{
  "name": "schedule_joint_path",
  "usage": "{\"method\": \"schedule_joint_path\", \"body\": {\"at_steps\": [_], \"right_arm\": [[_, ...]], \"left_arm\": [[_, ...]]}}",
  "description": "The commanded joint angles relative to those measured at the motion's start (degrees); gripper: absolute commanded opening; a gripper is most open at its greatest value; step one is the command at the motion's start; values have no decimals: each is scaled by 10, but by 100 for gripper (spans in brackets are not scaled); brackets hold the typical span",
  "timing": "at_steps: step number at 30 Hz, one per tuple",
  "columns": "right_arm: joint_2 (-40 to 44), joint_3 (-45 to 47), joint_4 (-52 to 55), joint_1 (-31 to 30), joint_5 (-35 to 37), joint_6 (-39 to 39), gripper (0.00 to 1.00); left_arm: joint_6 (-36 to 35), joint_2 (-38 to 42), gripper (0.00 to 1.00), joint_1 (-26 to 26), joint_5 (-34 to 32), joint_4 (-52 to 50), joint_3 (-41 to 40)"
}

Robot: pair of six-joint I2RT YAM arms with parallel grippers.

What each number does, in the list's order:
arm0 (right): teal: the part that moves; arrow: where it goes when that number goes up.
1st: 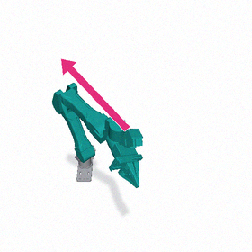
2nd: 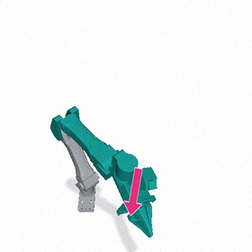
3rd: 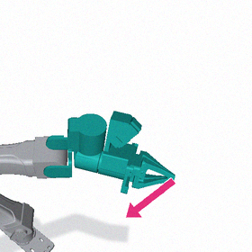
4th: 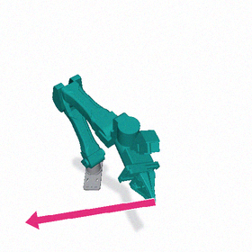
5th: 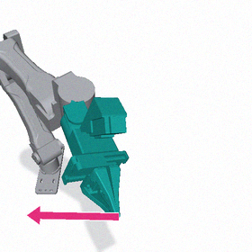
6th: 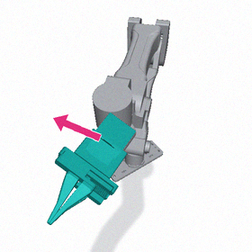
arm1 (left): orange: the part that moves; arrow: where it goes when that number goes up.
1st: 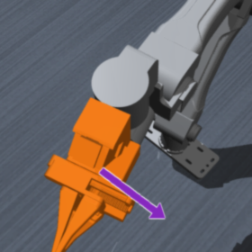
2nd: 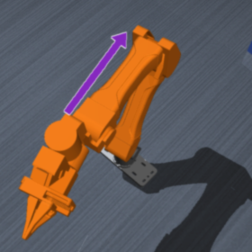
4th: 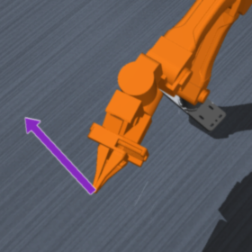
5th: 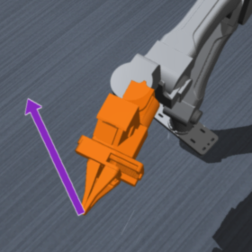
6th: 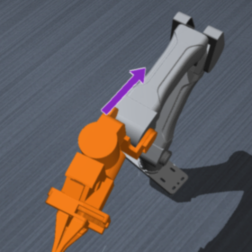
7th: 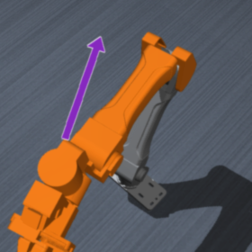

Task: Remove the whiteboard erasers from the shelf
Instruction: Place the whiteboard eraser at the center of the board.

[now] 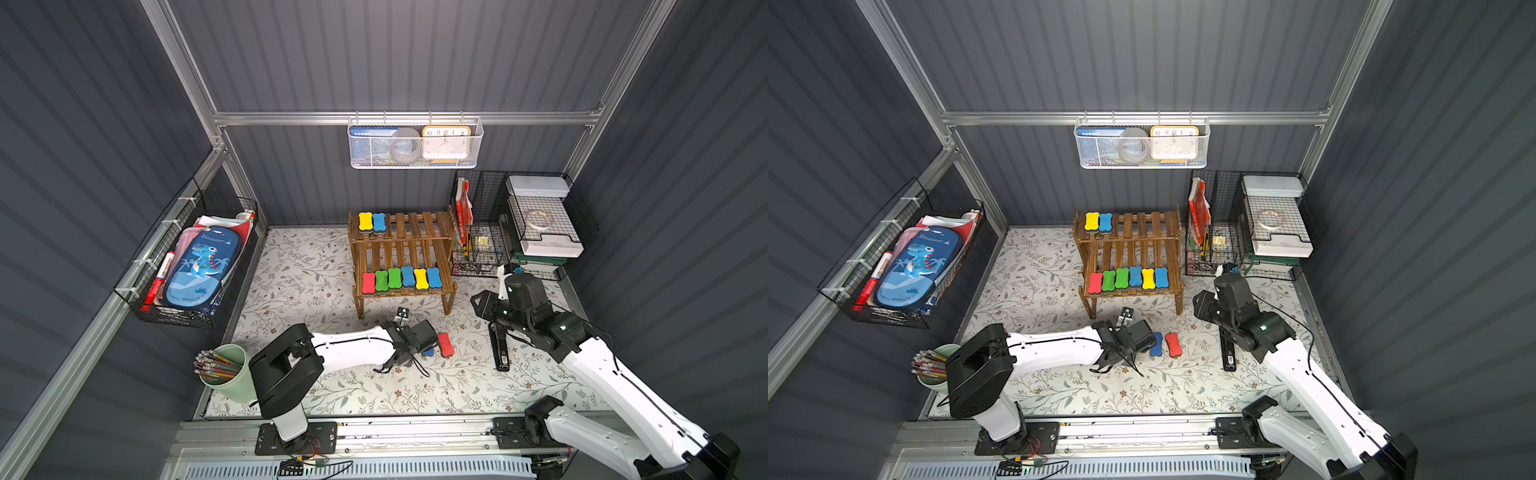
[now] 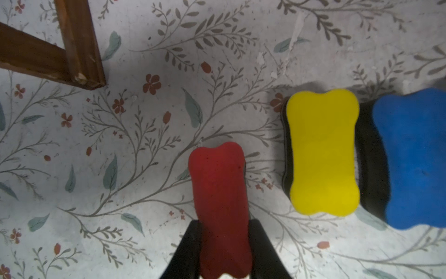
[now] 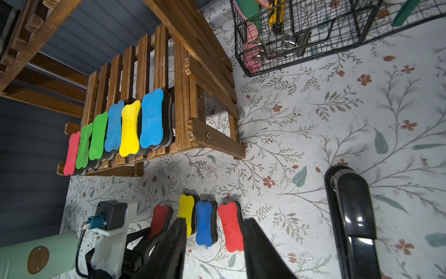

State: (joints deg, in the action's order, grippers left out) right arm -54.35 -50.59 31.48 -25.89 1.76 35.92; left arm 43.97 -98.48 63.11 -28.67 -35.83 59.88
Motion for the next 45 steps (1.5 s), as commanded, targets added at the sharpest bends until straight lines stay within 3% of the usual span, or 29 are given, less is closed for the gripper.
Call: {"method": "schedule_joint_path", "body": {"at_steps": [1, 8, 16, 22, 27, 30, 34, 40, 45], "right_arm": [[6, -9, 9, 5, 9, -7, 43], [4, -9, 7, 7, 5, -7, 43], [4, -11, 10, 9, 7, -4, 43], [4, -11, 6, 9, 4, 3, 47], [-5, -14, -2, 9, -10, 4, 48], [-10, -12, -10, 9, -22, 1, 48], [-13, -7, -15, 9, -30, -1, 47], [-14, -7, -19, 9, -28, 1, 47], [-17, -11, -17, 9, -26, 0, 46]], "left_arm": [[-18, -14, 31, -10, 1, 15, 13], [-28, -34, 37, -18, 13, 21, 25], [-34, -41, 52, -18, 12, -7, 44], [-21, 25, 58, -17, 16, -61, 47], [-59, 104, 62, -17, 68, -108, 80], [-74, 129, 64, -17, 74, -141, 144], [-157, 119, 68, -34, 71, -192, 293], [-270, 12, 69, -137, 82, -249, 554], [-315, -101, 69, -176, 68, -295, 734]]}}
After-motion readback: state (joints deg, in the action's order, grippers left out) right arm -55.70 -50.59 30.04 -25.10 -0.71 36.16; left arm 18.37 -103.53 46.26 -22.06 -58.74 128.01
